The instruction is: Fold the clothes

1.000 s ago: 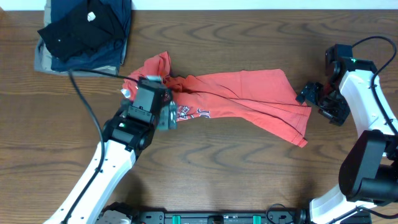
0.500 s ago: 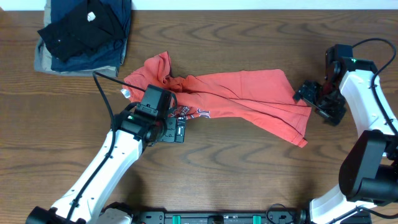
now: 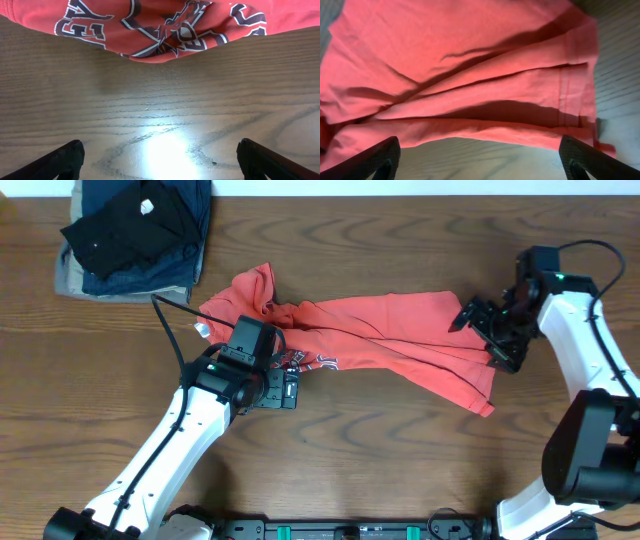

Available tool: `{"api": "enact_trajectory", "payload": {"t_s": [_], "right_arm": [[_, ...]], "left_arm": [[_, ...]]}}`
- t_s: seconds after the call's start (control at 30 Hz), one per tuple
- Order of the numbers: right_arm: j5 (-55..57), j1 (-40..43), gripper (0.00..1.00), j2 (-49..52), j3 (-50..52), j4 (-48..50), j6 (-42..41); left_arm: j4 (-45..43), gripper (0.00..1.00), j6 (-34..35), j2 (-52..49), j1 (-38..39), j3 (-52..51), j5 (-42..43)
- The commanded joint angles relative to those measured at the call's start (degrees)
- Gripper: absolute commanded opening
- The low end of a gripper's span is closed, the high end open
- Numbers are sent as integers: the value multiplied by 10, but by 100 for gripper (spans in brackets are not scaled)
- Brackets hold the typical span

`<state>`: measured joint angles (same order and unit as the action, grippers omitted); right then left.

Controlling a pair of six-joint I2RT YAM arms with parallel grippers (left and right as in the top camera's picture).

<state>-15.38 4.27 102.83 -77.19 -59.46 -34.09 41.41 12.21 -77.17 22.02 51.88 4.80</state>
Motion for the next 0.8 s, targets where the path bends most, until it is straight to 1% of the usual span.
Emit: {"api": "enact_trajectory", "payload": {"t_s": [0.0, 0.17, 0.27, 0.37, 0.4, 0.5, 0.53, 0.7, 0.77], "right_arm": [[49, -37, 99, -9, 12, -1, -10], [89, -70, 99, -9, 12, -11, -10], [155, -86, 99, -9, 12, -28, -14], [200, -95, 99, -5, 13, -43, -58], [200, -96, 98, -5, 13, -44, -65], [200, -96, 87, 1, 13, -39, -73], [201, -96, 85, 4, 13, -35, -72], [215, -95, 84, 20, 13, -3, -69], [216, -94, 79, 23, 13, 14, -52]], "left_arm": [[-4, 98, 6, -3, 1, -8, 6], [-12, 98, 6, -3, 1, -8, 6], [-12, 98, 6, -3, 1, -8, 6], [-12, 98, 6, -3, 1, -8, 6], [-12, 98, 6, -3, 1, -8, 6], [-12, 98, 6, -3, 1, -8, 6], [-11, 98, 6, -3, 1, -8, 6], [-9, 98, 6, -3, 1, -8, 6], [-7, 98, 5, -3, 1, -8, 6]]}}
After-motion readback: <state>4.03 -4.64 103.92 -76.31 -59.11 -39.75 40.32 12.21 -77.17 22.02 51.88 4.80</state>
